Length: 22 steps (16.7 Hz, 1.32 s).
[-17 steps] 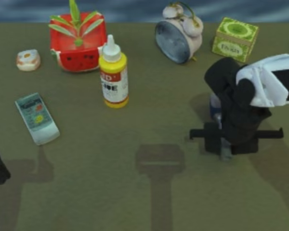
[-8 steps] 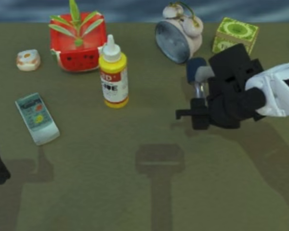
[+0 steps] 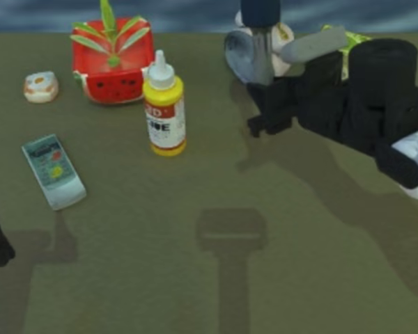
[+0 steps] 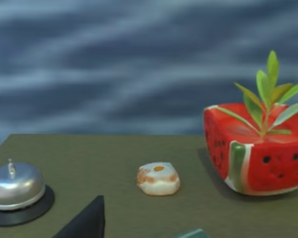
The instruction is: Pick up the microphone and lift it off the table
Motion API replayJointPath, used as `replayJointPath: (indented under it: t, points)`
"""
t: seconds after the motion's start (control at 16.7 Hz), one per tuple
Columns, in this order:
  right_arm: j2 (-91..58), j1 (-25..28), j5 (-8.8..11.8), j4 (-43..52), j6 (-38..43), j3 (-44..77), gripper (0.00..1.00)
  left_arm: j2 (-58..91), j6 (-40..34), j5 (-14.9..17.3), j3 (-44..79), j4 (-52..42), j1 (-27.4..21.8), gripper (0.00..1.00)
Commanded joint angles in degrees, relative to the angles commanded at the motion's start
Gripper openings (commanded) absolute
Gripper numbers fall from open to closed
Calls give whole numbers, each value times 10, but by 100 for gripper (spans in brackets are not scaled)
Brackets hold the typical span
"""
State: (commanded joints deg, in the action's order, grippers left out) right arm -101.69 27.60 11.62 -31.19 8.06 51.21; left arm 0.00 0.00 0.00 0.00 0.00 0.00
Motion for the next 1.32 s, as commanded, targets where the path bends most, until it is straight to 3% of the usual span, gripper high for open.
replayJointPath:
  t: [0.36, 0.72, 0.84, 1.2, 1.32]
  points:
    - [67, -2, 47, -172, -67, -54, 0, 0, 0, 0, 0, 0, 0, 100]
    - [70, -2, 49, -180, -69, -54, 0, 0, 0, 0, 0, 0, 0, 100]
    - [70, 5, 41, -185, -69, -57, 0, 0, 0, 0, 0, 0, 0, 100]
    - [78, 80, -29, -227, -62, -84, 0, 0, 0, 0, 0, 0, 0, 100]
    - [79, 86, -34, -230, -62, -86, 0, 0, 0, 0, 0, 0, 0, 100]
